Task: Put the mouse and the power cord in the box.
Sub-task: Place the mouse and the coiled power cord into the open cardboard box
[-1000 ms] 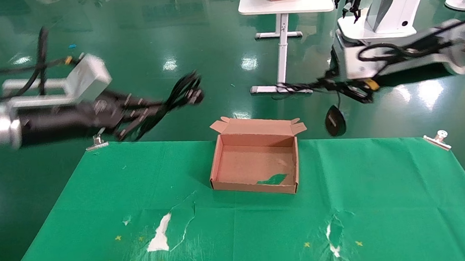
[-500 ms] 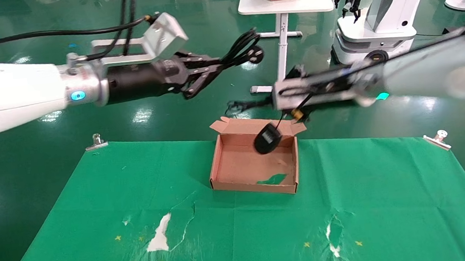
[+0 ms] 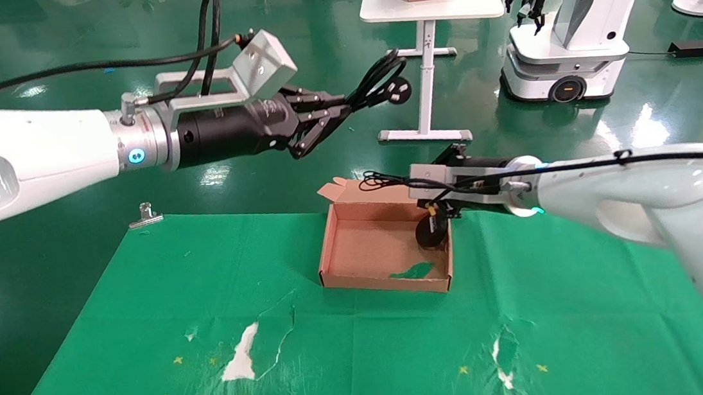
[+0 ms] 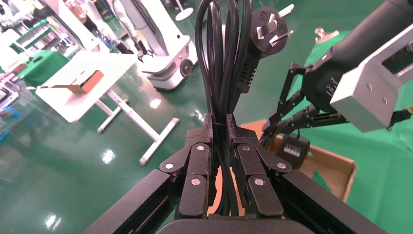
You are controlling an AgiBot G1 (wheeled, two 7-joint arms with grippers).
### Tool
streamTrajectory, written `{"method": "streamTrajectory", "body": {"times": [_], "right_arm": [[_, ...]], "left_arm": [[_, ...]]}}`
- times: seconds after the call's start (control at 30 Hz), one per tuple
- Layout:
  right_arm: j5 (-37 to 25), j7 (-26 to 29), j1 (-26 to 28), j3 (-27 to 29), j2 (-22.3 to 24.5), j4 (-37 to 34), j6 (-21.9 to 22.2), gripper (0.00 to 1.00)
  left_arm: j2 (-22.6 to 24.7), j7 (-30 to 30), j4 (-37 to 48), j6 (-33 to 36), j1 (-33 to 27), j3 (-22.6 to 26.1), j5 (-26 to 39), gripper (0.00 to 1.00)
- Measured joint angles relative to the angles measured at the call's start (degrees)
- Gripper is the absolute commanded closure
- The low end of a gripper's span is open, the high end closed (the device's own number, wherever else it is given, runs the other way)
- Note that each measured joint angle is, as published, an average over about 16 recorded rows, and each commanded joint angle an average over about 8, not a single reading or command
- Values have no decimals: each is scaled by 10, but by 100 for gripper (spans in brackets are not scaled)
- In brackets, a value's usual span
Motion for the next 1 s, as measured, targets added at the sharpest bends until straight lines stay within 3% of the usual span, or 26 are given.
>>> {"method": "streamTrajectory", "body": {"times": [0.23, 0.27, 0.5, 0.53, 1.0], "right_arm": [[15, 23, -28, -10, -2, 22, 13, 100], [17, 27, -31, -12, -2, 25, 14, 96], [27, 48, -45, -31, -2, 39, 24, 9], [28, 51, -47, -34, -2, 41, 25, 1], [71, 84, -60, -57, 2, 52, 18, 0]], "left_arm": [[-1, 8, -1, -7, 9, 6, 8, 100], [-1, 9, -2, -8, 9, 6, 9, 100], [-1, 15, -3, -19, 12, 11, 16, 100], [-1, 15, -3, -21, 12, 12, 17, 100], [-2, 18, 0, -25, 19, 21, 29, 100]]}}
